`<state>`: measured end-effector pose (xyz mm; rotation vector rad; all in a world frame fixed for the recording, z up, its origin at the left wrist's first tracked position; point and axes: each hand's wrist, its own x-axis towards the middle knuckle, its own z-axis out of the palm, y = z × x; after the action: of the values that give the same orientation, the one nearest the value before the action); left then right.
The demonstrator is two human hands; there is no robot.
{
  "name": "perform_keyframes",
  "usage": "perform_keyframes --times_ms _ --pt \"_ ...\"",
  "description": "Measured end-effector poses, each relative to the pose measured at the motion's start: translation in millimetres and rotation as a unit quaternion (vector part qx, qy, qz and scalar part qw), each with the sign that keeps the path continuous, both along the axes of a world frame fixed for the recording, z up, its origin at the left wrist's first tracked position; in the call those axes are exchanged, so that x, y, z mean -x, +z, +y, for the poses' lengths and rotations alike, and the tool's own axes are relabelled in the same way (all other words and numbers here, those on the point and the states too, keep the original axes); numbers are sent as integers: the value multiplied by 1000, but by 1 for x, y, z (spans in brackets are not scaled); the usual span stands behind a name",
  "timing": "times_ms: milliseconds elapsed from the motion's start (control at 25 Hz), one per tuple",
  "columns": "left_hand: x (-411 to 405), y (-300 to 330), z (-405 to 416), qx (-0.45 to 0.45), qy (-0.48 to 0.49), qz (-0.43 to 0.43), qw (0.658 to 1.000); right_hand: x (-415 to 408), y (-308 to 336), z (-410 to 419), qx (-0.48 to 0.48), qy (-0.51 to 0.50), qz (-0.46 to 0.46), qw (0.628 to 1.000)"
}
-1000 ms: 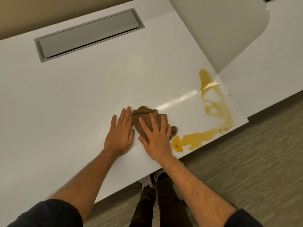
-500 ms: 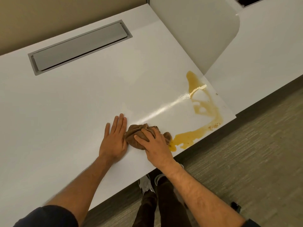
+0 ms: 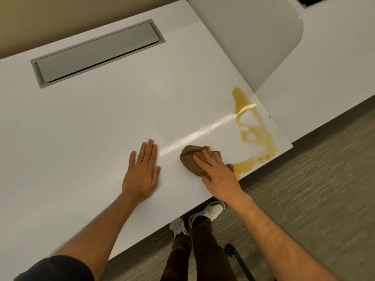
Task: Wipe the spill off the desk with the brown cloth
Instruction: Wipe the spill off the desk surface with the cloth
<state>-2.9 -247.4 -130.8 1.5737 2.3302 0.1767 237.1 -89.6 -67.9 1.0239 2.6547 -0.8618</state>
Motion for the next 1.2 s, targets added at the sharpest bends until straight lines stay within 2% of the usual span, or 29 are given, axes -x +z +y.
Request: perform_keyframes --times_ms 200,280,440,600,720,880,1040,1200 --pt "0 1 2 5 -3 1 1000 -12 -12 -41 -73 -16 -56 996" --pt "-1 2 2 4 -3 -2 1000 -10 -19 -42 -120 -19 -36 992" --pt "0 0 3 10 -5 8 1000 -3 -40 -52 -129 -77 38 988" --pt "0 -1 3 15 -6 9 1000 2 -55 -54 -159 -107 75 979" --pt "0 -2 3 12 -5 8 1000 19 -58 -46 -184 -120 82 972" --pt "0 -1 4 11 -5 1 1000 84 -49 -3 -192 -160 53 967" --pt "0 -1 4 15 -3 4 1000 131 -41 43 -160 -93 44 982" --pt "1 -1 3 17 -4 1 1000 133 -40 44 -141 -60 74 985"
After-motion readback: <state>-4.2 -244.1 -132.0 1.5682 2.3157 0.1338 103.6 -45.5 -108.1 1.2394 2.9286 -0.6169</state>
